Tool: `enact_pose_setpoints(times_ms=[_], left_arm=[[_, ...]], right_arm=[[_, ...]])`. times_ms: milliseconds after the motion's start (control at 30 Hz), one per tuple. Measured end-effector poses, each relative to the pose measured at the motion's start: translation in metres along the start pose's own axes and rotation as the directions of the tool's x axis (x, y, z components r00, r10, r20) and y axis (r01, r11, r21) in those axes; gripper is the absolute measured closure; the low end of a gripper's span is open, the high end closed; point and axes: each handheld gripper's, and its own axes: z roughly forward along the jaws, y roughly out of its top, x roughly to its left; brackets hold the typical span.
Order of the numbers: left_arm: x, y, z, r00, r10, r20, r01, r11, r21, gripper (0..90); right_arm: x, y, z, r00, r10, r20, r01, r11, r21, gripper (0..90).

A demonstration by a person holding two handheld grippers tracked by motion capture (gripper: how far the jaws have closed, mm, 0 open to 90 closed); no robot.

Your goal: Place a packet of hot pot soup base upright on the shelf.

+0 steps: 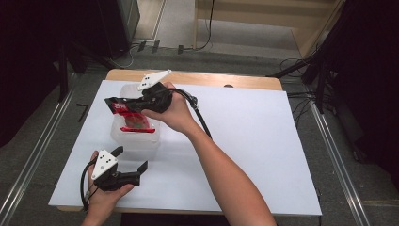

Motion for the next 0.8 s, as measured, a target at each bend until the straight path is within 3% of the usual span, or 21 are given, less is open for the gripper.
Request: enact_pose_setpoints(times_ms=[300,533,600,667,700,800], left_arm=[[0.000,0.000,0.000,1.0000,0.002,-0.001,-0.002,1.0000,0.004,0.0],[0.000,0.000,0.000,1.0000,0.002,-0.002,-0.002,1.0000,0.004,0.0],[0.000,0.000,0.000,1.0000,-0.001,0.000,0.001,1.0000,0.001,0.0],[0.001,0.000,0.000,1.0000,0.000,-0.002,0.000,1.0000,0.000,0.0],[0.001,0.000,0.000,1.0000,0.000,-0.002,0.000,1.0000,0.000,0.0],[0.001,0.000,0.000,1.0000,0.002,-0.001,-0.002,1.0000,0.003,0.0]], right_arm=[[0.002,-0.007,0.008,0.9998,-0.019,-0.012,0.020,0.998,0.054,90.0],[0.003,-0.012,0.013,0.9998,0.002,-0.020,-0.001,0.999,0.043,88.3],[0.004,-0.015,0.010,0.9993,0.034,-0.014,-0.034,0.999,0.023,77.2],[0.004,-0.016,0.008,0.9989,0.044,-0.015,-0.044,0.999,0.019,74.2],[0.002,-0.017,0.004,0.9977,0.066,-0.015,-0.066,0.998,0.012,65.2],[0.001,-0.018,0.000,0.9971,0.075,-0.001,-0.075,0.997,0.006,60.5]])
